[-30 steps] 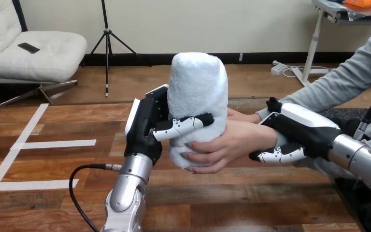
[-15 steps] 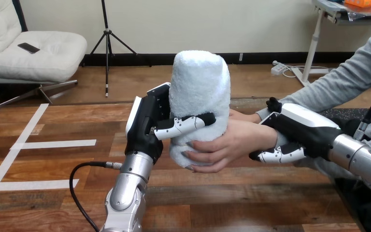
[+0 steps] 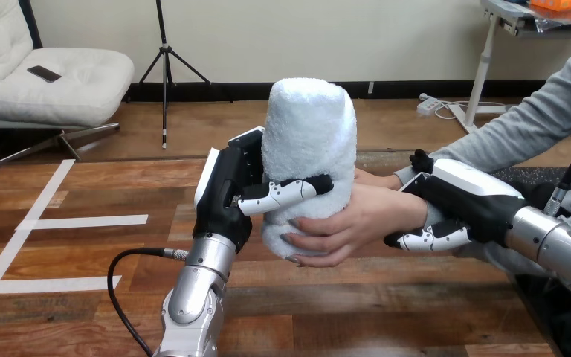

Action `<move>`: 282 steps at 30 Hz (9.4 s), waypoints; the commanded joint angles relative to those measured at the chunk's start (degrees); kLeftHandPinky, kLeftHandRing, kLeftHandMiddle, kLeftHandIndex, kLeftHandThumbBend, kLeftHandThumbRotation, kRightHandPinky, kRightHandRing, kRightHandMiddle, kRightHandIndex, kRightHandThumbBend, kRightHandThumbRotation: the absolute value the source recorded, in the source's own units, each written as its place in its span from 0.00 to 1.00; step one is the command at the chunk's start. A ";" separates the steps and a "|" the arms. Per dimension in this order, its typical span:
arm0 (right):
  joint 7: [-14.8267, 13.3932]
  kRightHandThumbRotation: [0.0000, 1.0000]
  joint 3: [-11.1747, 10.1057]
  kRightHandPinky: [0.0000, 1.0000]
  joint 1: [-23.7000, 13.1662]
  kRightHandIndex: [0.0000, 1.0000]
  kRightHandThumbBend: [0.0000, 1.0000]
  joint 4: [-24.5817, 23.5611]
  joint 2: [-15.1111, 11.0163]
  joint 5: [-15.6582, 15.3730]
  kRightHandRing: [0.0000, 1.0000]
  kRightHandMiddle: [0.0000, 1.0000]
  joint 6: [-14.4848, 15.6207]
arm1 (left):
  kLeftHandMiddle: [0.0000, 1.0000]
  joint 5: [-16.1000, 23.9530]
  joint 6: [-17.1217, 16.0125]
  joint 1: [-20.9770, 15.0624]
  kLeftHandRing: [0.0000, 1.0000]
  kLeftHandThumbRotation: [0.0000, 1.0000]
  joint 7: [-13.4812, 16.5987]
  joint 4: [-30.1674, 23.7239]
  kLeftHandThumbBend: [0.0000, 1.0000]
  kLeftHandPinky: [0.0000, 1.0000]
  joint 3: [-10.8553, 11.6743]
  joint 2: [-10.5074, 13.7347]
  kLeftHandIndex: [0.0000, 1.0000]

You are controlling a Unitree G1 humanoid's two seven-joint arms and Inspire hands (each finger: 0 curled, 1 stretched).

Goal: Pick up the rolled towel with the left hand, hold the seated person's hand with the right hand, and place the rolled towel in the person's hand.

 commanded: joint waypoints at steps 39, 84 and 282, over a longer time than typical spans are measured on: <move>-0.26 0.38 -0.99 0.24 -1.43 0.36 0.48 -1.40 0.02 1.00 0.28 0.34 -0.23 | 0.92 -2.17 3.94 -0.01 0.94 0.99 -9.84 -4.82 1.00 0.92 -1.34 -0.43 0.91; 4.44 0.64 -0.91 0.59 -1.03 0.69 0.92 -3.22 -0.62 1.66 0.64 0.66 3.87 | 0.99 -3.51 5.25 0.22 1.00 1.00 -9.78 -6.08 1.00 1.00 0.54 -0.40 0.96; 11.26 1.00 -9.15 1.00 52.40 0.94 0.94 -67.16 30.36 47.53 0.98 0.95 12.74 | 0.91 -13.81 3.64 51.35 0.91 0.93 -7.84 -69.99 0.79 0.81 -8.47 7.34 0.88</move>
